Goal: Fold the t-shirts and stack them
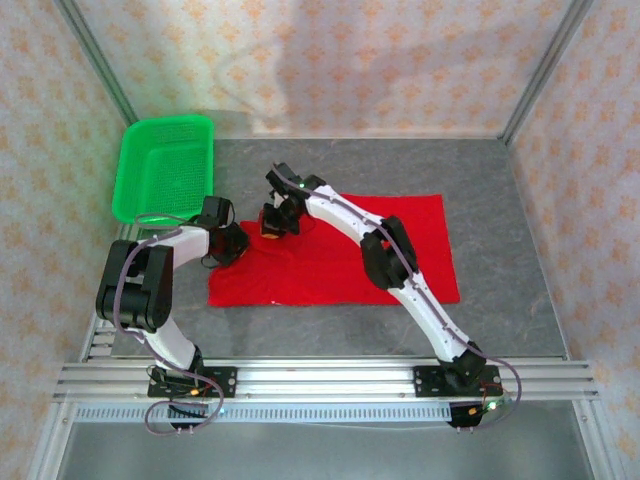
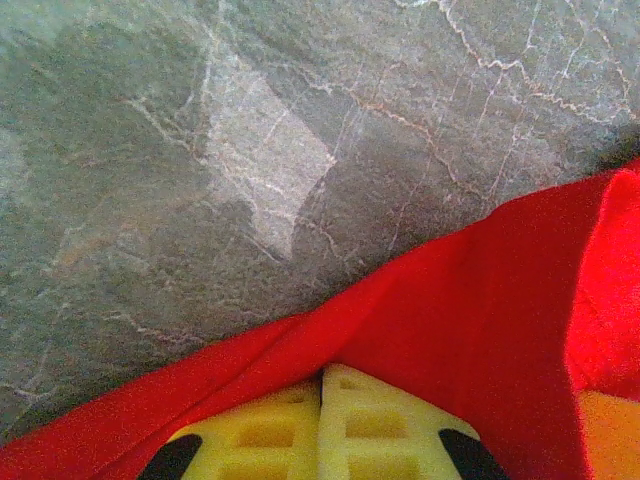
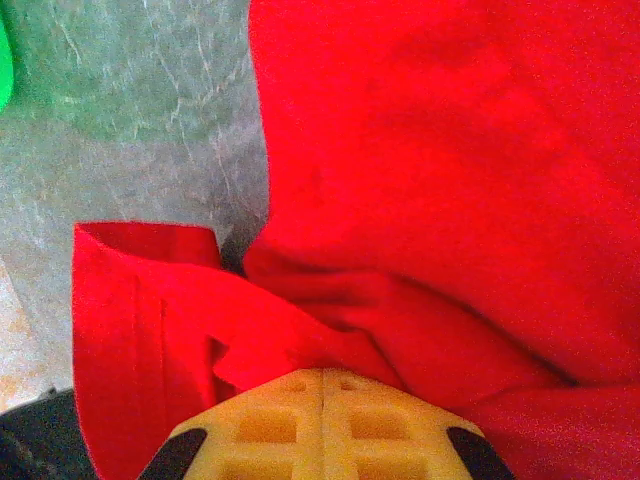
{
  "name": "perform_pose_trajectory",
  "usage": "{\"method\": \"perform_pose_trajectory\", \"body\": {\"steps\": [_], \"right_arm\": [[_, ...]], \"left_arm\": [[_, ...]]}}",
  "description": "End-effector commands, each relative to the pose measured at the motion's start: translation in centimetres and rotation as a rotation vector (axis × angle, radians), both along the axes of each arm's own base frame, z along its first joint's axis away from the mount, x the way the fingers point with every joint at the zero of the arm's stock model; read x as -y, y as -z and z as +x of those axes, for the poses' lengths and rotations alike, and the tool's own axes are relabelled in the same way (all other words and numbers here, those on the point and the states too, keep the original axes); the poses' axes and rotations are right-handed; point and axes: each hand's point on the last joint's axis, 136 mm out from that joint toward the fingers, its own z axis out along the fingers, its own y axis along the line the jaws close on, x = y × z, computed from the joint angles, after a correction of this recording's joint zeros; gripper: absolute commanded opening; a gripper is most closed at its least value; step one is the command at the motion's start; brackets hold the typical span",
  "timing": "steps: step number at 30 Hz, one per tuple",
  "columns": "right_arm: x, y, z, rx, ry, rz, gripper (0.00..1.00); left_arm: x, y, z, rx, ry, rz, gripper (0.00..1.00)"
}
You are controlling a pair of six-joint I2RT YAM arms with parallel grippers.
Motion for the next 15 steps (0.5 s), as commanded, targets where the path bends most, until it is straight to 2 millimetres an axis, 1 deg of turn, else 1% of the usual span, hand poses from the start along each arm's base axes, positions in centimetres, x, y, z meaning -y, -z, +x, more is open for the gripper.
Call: {"method": "perform_pose_trajectory", "body": {"steps": [1,4,6,11,13,14,15], "right_arm": [[0.6,-4.1,3.7,0.118,0.107,0.047,0.00],[1.5,-4.9,5.1,0.144,0.158,0.046,0.00],[1.9,-4.8,5.6,0.138,0.178,0.046,0.00],[2.7,-4.1,6.1,0.123,0.193,0.027,0.00],[2.1,-5.0,5.9,0.132,0.158,0.070,0.00],[1.7,-5.6,5.5,0.131,0.126,0.094,0.04],[1.8,-5.7,5.2,0.135,0.103,0.090,0.14]], "left_arm": [[-1.7,4.8,-6.1,-0.268,-0.009,0.083,0.01],[-1.7,4.8,-6.1,-0.269,-0.009,0.084,0.01],[-1.7,4.8,-6.1,-0.270,-0.008,0.084,0.01],[-1.7,4.8,-5.9,-0.271,-0.007,0.086,0.01],[-1.8,4.7,-5.9,-0.273,-0.010,0.087,0.01],[-1.8,4.6,-5.8,-0.271,-0.008,0.085,0.01],[-1.7,4.5,-5.7,-0.267,-0.006,0.081,0.01]]}}
